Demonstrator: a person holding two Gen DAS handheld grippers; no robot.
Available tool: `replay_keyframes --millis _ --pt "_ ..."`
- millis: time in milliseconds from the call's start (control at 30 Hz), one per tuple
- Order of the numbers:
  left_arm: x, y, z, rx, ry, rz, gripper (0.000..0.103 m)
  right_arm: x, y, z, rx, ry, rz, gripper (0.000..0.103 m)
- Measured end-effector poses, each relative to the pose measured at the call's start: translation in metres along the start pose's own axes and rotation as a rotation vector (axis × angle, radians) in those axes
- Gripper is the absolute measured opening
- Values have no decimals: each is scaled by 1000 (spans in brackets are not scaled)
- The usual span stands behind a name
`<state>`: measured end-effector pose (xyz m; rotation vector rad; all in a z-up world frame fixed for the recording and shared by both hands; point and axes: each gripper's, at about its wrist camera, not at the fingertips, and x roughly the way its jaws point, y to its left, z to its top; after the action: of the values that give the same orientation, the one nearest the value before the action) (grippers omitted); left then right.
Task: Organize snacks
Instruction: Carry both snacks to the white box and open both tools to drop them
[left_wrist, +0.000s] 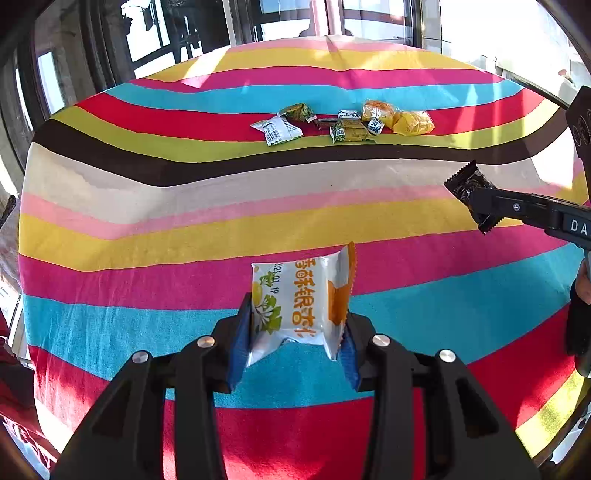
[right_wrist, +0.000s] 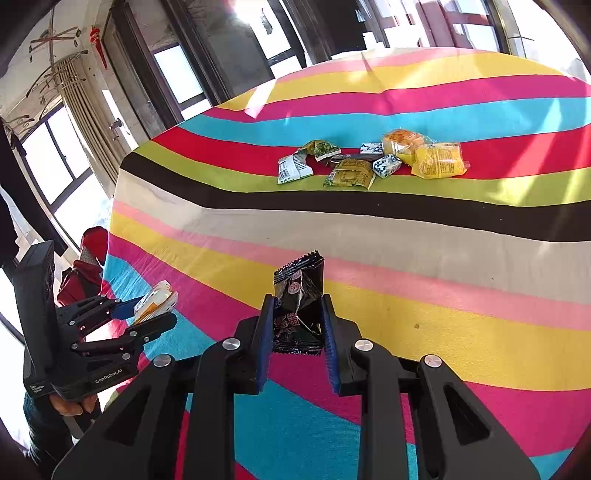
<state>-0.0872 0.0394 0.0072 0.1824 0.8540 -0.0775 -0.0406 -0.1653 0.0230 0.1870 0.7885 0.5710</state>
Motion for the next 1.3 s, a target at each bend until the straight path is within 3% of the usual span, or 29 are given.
replay_keyframes --millis 400,767,1033,1300 --pt "-26 13 -33 -14 -3 46 41 -14 43 -18 -58 19 51 25" --pt "-51 51 -67 -87 -13 84 41 4 122 -36 -212 97 137 25" --pt "-73 93 -105 -203 -18 121 41 20 182 -56 -331 167 216 25" --pt "-110 141 -164 -320 17 233 42 34 252 -90 -476 264 353 26"
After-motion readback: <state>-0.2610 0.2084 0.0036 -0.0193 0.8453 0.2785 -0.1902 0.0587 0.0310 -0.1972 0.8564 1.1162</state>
